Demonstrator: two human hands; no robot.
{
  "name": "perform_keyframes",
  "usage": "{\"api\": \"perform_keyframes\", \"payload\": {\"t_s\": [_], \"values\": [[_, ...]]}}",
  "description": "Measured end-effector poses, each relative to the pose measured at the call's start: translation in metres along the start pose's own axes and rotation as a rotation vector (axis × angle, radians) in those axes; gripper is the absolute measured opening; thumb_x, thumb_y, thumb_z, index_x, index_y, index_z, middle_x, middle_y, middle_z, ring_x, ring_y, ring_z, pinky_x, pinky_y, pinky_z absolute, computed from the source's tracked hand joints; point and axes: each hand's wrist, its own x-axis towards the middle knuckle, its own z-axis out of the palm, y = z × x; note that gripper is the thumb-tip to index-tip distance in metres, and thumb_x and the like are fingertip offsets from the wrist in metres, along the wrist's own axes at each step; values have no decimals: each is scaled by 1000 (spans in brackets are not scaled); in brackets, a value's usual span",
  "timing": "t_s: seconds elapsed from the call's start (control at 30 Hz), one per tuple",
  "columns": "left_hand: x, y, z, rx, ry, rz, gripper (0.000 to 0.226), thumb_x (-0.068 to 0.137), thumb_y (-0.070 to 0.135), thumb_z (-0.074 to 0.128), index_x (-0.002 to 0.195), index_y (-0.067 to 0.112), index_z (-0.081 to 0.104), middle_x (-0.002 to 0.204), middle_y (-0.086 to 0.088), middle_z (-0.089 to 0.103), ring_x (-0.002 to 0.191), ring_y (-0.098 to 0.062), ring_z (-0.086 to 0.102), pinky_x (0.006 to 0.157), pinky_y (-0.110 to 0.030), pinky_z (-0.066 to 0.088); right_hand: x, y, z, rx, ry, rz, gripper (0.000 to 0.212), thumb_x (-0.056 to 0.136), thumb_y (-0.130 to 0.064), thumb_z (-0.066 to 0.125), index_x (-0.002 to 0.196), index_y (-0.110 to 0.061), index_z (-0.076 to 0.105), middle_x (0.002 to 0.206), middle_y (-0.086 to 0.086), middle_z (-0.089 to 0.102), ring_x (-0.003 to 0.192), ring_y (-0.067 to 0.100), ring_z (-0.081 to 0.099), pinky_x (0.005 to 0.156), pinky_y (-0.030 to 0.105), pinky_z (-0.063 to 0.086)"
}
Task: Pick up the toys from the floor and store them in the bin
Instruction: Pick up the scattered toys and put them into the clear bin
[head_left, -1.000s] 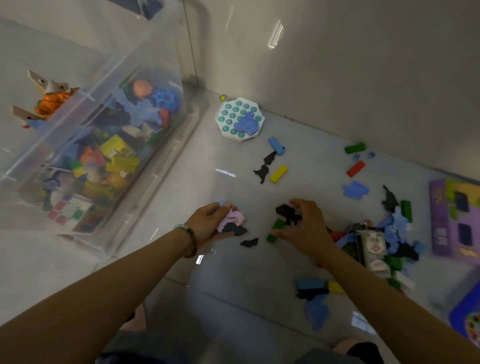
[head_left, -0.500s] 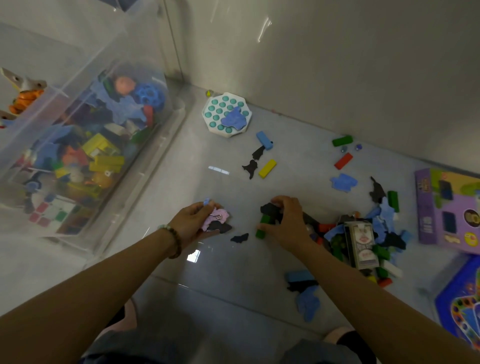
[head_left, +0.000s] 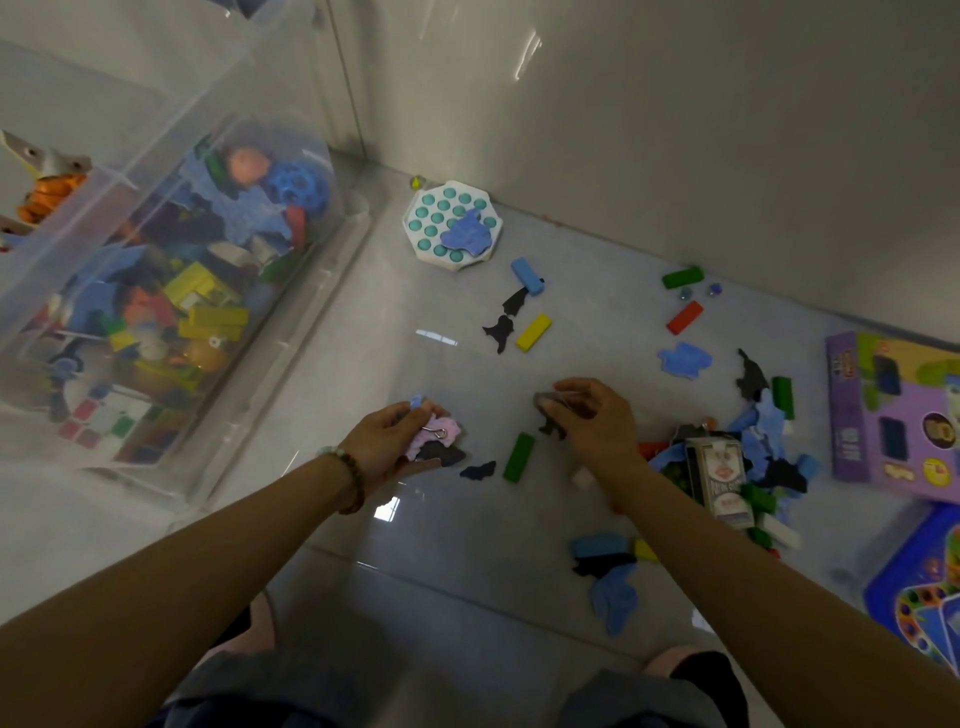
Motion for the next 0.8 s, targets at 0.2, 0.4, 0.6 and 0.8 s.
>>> {"api": "perform_keyframes", "payload": {"t_s": [0.2, 0.4, 0.6, 0.8], "values": [[-1, 0, -2, -8, 4, -4, 23, 93, 33, 48, 97, 17, 64, 97, -8, 70, 88, -23, 67, 75, -29, 58, -8, -9, -12, 458, -382, 418, 18, 93, -30, 50, 95, -17, 61, 92, 3, 66, 86, 16, 62, 72, 27, 50], [-4, -3, -1, -94, 10, 6, 23, 95, 25, 48, 100, 9, 63, 98, -14, 67, 77, -19, 68, 64, -23, 59, -18, 8, 1, 12, -250, 203, 20, 87, -27, 62, 74, -16, 53, 71, 2, 56, 64, 11, 53, 55, 15, 46], [-3, -7, -2, -50, -4, 4, 28, 95, 28, 47, 105, 6, 62, 106, -19, 65, 87, -26, 65, 73, -26, 56, -24, 17, 4, -239, -181, -99, 42, 72, -31, 78, 104, -18, 54, 97, -3, 48, 81, 8, 46, 68, 13, 41], [0, -9, -4, -33, 9, 17, 27, 94, 29, 47, 104, 9, 63, 105, -16, 66, 88, -24, 65, 73, -25, 57, -38, 31, 15, -477, -171, -250, 52, 73, -24, 77, 117, -13, 52, 112, 2, 47, 98, 10, 44, 82, 18, 37]]}}
